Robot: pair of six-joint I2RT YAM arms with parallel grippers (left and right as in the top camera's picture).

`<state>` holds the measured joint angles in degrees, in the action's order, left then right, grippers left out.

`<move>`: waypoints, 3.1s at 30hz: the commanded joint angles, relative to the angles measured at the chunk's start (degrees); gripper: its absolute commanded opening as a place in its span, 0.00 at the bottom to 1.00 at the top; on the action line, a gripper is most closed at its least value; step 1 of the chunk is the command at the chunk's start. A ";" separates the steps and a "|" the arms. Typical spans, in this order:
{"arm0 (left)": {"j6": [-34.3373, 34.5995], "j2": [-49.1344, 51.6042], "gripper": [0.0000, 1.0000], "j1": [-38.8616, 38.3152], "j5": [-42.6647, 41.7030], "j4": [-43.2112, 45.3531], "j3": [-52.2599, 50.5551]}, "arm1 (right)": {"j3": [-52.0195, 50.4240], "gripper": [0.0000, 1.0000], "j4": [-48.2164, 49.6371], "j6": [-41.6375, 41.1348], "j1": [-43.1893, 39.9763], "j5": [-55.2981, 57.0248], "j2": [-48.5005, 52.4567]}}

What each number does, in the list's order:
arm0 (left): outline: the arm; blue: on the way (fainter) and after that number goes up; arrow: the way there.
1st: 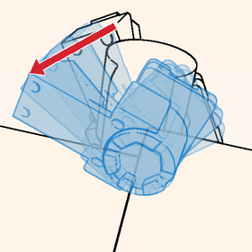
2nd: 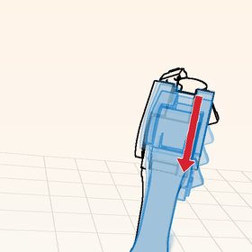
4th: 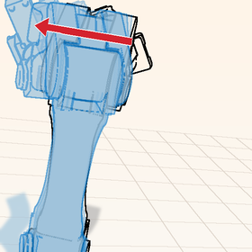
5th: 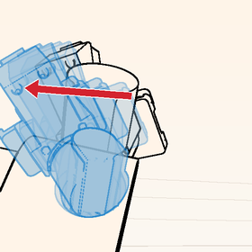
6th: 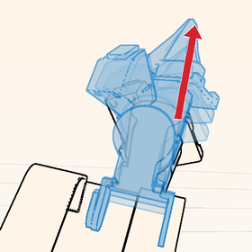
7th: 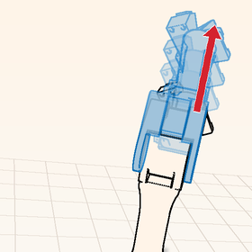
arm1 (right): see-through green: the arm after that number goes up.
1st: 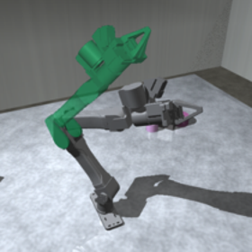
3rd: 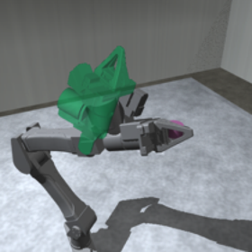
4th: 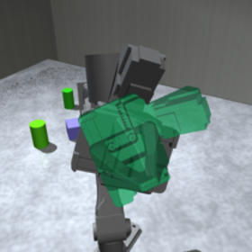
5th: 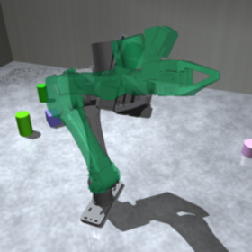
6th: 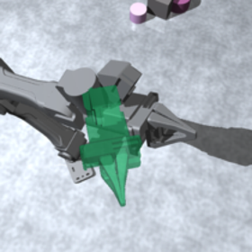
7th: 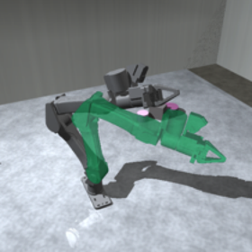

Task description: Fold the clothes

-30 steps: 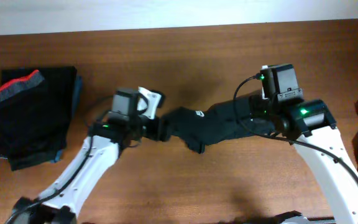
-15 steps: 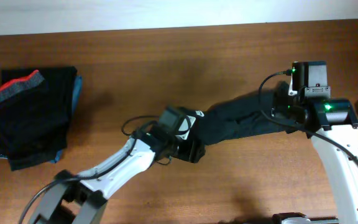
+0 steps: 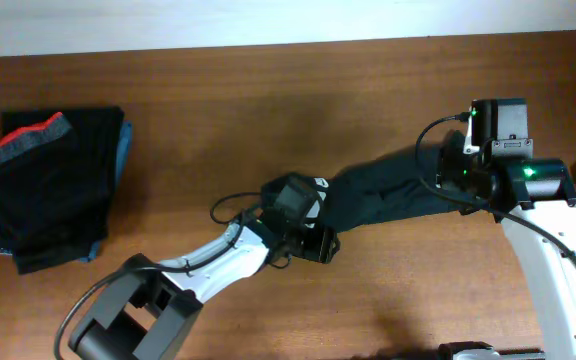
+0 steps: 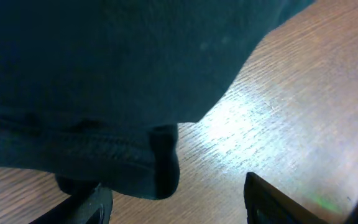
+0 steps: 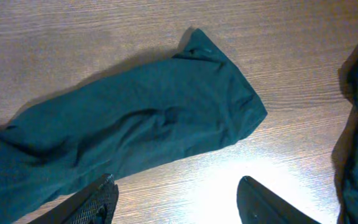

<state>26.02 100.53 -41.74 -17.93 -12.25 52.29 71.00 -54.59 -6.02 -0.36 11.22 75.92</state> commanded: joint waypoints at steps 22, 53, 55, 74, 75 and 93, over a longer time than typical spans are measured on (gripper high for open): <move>4.33 4.00 0.01 -0.11 3.89 6.21 1.03 | 0.57 0.67 -0.57 -0.48 -0.42 -0.74 -0.92; -1.11 -11.43 0.00 9.07 12.02 -3.32 1.03 | 1.03 0.67 -0.76 -0.48 -0.42 -1.79 -1.05; -2.16 -14.38 0.01 11.08 12.15 -5.09 1.03 | 1.84 0.67 -1.01 -0.48 -0.44 -1.77 -1.05; -6.45 -33.70 0.01 17.90 19.58 -10.34 1.03 | -0.92 0.73 -5.25 -3.69 -12.00 -14.75 6.49; -6.45 -33.70 0.01 17.90 20.24 -10.47 1.03 | -1.33 0.73 -5.25 -3.63 -12.00 -15.23 7.37; -6.45 -33.70 0.01 17.90 26.82 -12.76 1.03 | -3.61 0.74 -1.07 5.66 -12.00 -28.89 28.57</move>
<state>20.51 67.70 -24.12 7.79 -24.95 52.56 67.59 -56.55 -3.09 -12.19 -13.23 103.00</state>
